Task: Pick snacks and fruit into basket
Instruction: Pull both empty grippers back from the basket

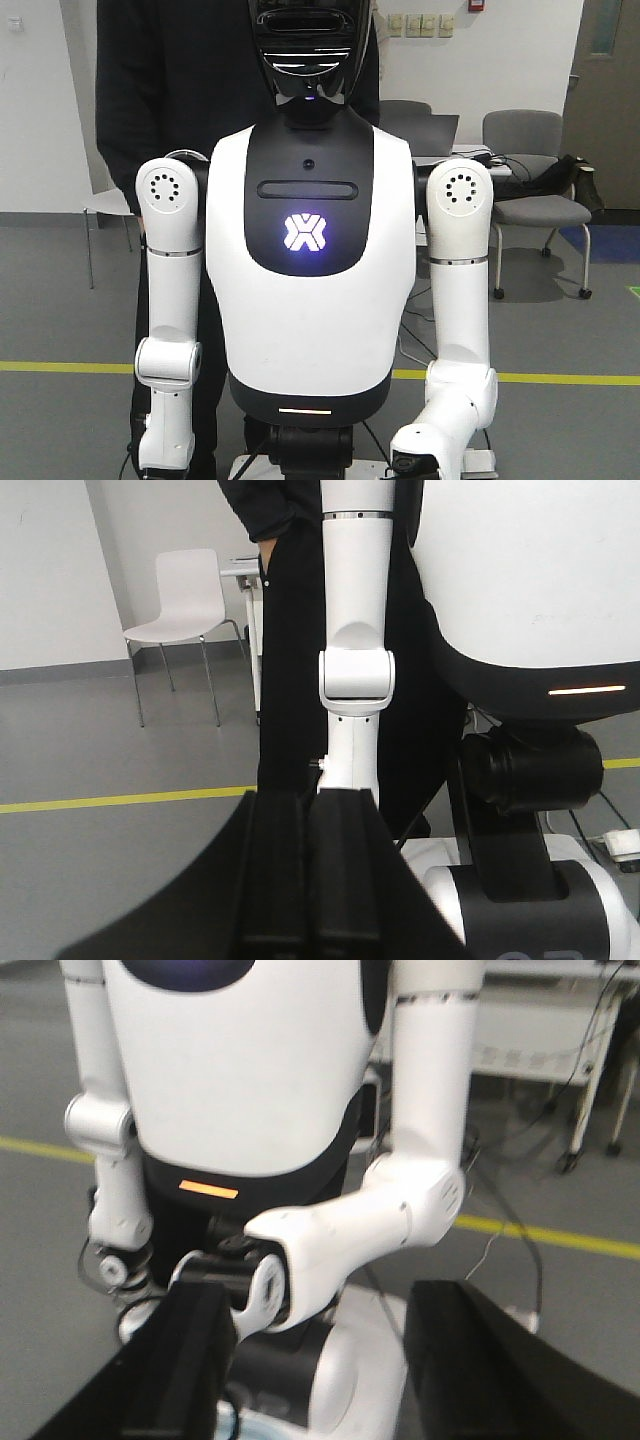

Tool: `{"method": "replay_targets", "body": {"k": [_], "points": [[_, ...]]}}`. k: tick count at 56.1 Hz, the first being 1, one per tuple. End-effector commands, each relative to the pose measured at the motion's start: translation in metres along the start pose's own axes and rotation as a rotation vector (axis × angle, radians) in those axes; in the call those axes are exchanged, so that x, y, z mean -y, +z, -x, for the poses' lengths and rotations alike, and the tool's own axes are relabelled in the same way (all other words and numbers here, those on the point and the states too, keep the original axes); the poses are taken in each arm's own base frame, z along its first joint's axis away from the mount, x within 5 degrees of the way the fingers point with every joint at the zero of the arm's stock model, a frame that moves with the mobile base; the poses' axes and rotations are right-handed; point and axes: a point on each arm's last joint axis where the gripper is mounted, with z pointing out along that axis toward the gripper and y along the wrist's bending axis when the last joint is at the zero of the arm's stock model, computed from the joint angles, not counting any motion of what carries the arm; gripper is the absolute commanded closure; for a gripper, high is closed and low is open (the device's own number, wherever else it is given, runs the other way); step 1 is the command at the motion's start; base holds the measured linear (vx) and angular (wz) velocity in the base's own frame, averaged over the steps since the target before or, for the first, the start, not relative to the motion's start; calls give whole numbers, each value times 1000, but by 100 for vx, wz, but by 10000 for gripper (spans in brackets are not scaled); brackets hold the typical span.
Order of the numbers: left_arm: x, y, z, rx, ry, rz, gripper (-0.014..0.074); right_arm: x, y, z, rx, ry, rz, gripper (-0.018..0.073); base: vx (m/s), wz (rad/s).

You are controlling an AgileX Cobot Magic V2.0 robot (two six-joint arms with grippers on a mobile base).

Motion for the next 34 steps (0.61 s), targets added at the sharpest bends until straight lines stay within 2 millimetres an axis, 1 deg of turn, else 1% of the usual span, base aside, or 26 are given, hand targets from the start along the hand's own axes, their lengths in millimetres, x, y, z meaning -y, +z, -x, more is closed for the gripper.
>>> {"method": "replay_targets", "body": {"k": [1,9,16,21,24,27,34], "points": [[0,-1,4,83,-9,1,606,8,-11,2,245,-73,-97,252,0,0],[0,-1,4,83,-9,1,606,18,-24,-36,320,-89,-251,424,0,0],[0,-1,4,83,-9,1,606,19,-31,-66,346,-98,-315,566,0,0],[0,-1,4,83,-9,1,606,18,-31,-83,354,-141,-323,573,0,0],[0,-1,4,81,-9,1,606,18,-27,-91,343,-171,-318,573,0,0],[0,-1,4,82,-9,1,606,19,-26,-95,294,-165,-318,572,0,0],[0,-1,4,82,-9,1,606,19,-26,-96,280,-157,-318,571,0,0]]}}
